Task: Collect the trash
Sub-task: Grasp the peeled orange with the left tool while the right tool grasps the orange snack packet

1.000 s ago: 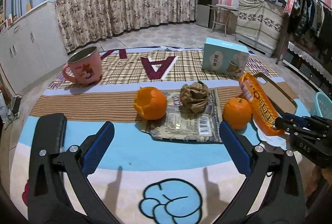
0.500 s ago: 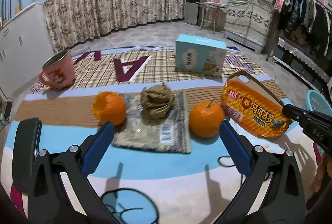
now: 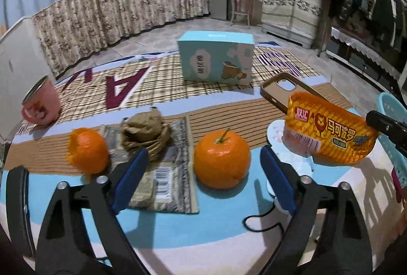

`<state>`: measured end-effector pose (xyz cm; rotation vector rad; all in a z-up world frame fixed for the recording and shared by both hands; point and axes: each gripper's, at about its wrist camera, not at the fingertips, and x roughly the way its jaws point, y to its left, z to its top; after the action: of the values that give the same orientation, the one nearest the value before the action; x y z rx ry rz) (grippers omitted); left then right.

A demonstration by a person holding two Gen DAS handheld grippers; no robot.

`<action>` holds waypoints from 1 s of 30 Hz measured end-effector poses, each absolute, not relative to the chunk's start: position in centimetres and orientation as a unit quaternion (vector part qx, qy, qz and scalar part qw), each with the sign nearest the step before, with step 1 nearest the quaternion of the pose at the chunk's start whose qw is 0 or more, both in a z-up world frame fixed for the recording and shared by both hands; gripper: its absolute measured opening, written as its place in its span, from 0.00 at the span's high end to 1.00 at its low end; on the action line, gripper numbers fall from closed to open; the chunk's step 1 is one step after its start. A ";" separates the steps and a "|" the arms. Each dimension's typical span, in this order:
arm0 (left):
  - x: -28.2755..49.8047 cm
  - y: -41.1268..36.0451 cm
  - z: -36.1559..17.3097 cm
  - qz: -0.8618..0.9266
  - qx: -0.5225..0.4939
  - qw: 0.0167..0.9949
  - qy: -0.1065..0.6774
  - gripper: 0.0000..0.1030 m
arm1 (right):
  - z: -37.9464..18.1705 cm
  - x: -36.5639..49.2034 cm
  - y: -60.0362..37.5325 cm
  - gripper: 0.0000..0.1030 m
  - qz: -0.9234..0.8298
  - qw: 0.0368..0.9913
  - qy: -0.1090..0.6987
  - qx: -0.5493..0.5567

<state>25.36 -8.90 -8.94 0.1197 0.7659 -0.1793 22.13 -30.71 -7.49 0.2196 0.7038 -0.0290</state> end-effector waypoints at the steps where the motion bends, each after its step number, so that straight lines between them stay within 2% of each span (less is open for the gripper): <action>1: 25.5 -9.2 -9.1 -0.094 0.060 0.920 0.376 0.24 | -7.6 22.1 -30.7 0.97 -0.015 0.932 0.345 0.106; 3: 25.9 -9.7 -9.6 -0.103 0.064 0.914 0.388 0.30 | -7.8 22.2 -30.6 0.97 -0.015 0.932 0.348 0.101; 6: 26.1 -9.8 -9.9 -0.118 0.057 0.907 0.401 0.53 | -8.0 22.2 -30.6 0.97 -0.014 0.930 0.352 0.103; 13: 25.3 -8.6 -9.2 -0.121 0.034 0.914 0.386 0.60 | -8.1 21.9 -30.3 0.97 -0.008 0.930 0.352 0.104; 23: 22.0 -5.2 -6.0 -0.079 0.029 0.931 0.355 0.61 | -7.9 21.5 -30.1 0.97 0.003 0.931 0.349 0.104; 30: 19.3 -4.1 -3.0 -0.064 0.034 0.941 0.329 0.61 | -5.4 20.5 -31.2 0.97 0.002 0.938 0.326 0.116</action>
<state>19.34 -4.07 -3.00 0.0684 0.6721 -0.1308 20.53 -31.17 -5.35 0.2365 0.6657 0.0043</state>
